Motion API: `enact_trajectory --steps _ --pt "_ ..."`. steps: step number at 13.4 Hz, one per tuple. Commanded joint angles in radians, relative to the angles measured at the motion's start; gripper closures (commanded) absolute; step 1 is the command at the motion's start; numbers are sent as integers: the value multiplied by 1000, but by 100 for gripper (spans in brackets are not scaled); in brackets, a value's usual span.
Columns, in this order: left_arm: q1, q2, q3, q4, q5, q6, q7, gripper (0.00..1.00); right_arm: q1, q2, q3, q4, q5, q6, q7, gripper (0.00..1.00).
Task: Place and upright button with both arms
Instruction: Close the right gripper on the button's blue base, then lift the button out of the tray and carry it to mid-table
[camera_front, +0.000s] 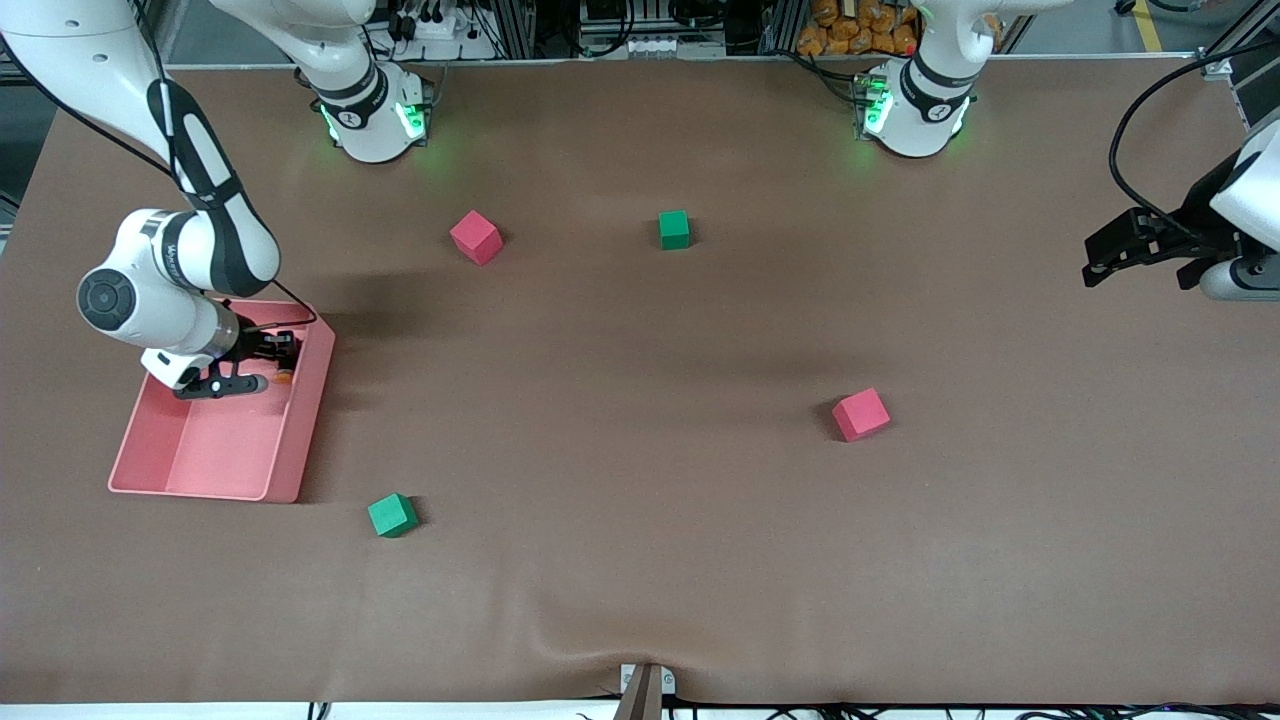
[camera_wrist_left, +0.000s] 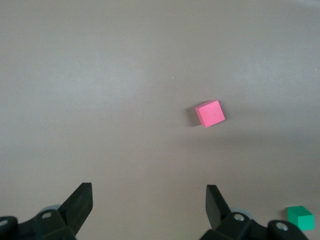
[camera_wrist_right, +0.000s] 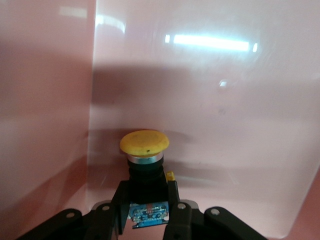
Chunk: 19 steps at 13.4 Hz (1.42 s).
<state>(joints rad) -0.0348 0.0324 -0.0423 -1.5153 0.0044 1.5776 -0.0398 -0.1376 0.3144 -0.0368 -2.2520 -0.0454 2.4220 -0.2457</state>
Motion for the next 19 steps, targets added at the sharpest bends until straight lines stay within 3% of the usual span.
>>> enact_trajectory --steps 1,8,12,19 --pt "-4 6 -1 10 -9 -5 -5 0 12 -38 0 66 -5 -47 2 94" --pt "-4 11 -2 14 -6 -5 -8 0 122 -32 0 393 -4 -355 5 94" --pt "-2 12 -4 14 -9 -5 -8 0 255 0 -2 485 -1 -365 16 94" --pt "-2 12 -5 12 -12 -5 -6 0 472 221 -3 680 16 -350 115 94"
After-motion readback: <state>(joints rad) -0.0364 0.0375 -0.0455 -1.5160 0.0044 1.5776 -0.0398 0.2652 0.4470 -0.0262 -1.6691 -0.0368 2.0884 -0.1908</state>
